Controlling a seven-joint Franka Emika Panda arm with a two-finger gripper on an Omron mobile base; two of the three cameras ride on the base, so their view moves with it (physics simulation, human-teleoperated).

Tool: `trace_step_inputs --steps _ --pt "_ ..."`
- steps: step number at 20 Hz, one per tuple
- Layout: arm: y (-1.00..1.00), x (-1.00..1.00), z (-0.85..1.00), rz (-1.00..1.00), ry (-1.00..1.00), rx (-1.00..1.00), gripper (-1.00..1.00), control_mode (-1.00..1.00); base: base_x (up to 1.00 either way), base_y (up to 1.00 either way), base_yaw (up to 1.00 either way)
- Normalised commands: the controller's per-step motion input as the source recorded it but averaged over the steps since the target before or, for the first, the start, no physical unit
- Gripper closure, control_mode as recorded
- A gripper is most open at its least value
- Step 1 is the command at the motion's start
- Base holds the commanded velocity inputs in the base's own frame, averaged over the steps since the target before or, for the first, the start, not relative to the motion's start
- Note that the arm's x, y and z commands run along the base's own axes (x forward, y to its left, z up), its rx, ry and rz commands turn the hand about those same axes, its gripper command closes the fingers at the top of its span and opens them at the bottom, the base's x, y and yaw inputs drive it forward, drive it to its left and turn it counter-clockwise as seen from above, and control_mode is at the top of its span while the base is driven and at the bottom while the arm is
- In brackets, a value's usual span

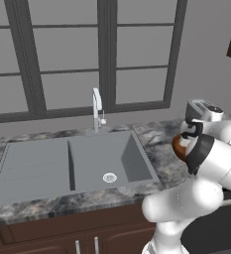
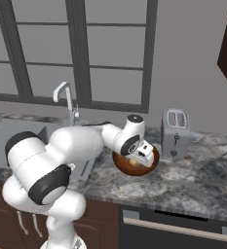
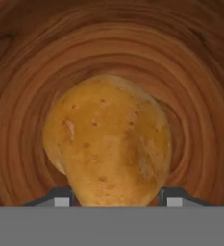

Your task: Pick the tangerines from the cabinet and place them in one bowl. Pick the potato from the sink and place it in the other bowl.

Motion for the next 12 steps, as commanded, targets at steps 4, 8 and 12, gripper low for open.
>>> trace_step_inputs --steps 4,8,12 --pt "0.0 0.03 -0.04 0.0 0.0 0.0 -1.0 -1.0 0.0 0.0 0.0" --pt "0.0 0.0 0.0 0.0 0.0 0.0 -1.0 -1.0 0.0 0.0 0.0" --pt "0.01 -0.14 0.43 0.0 -0.12 -0.02 -1.0 -1.0 0.0 0.0 0.0"
